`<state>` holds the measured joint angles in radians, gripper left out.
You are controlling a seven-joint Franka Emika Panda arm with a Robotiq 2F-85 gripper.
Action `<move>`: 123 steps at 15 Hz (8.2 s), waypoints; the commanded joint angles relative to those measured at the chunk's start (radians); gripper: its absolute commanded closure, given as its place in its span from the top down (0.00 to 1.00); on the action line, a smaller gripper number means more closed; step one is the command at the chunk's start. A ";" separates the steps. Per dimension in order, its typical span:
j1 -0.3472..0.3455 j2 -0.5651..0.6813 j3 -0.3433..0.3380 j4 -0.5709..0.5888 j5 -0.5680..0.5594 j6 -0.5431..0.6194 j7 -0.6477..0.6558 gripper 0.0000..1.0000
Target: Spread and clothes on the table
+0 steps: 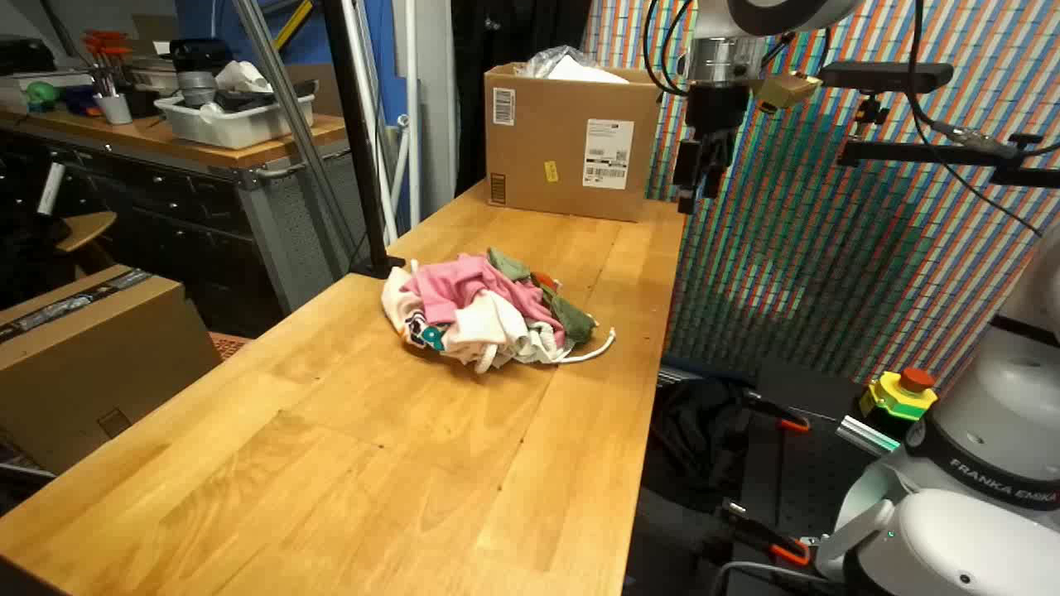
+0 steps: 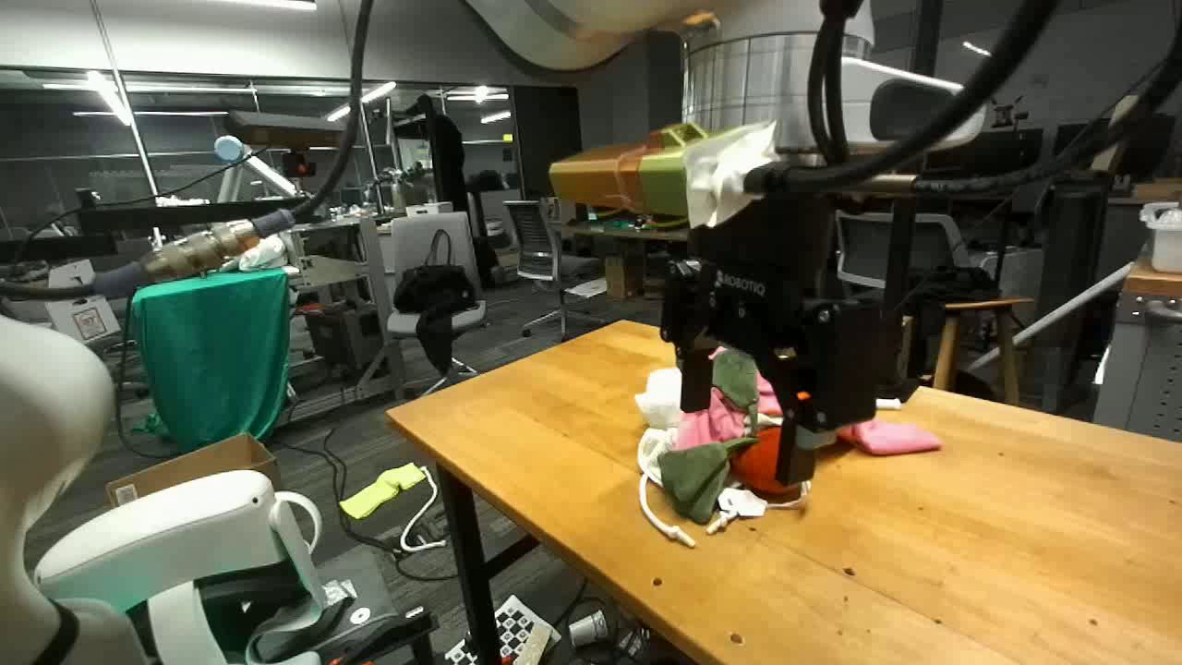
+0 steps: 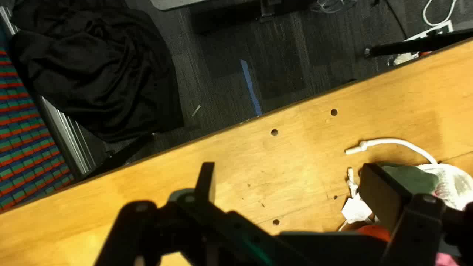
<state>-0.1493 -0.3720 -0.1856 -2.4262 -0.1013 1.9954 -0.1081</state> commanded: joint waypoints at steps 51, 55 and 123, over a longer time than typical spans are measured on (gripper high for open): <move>0.162 0.589 0.183 0.373 0.222 0.501 0.193 1.00; 0.157 0.592 0.185 0.389 0.244 0.440 0.237 1.00; 0.019 0.667 -0.090 0.519 -1.098 0.426 1.528 0.81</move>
<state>-0.1193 0.2895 -0.3041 -1.9416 -1.1787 2.4545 1.4076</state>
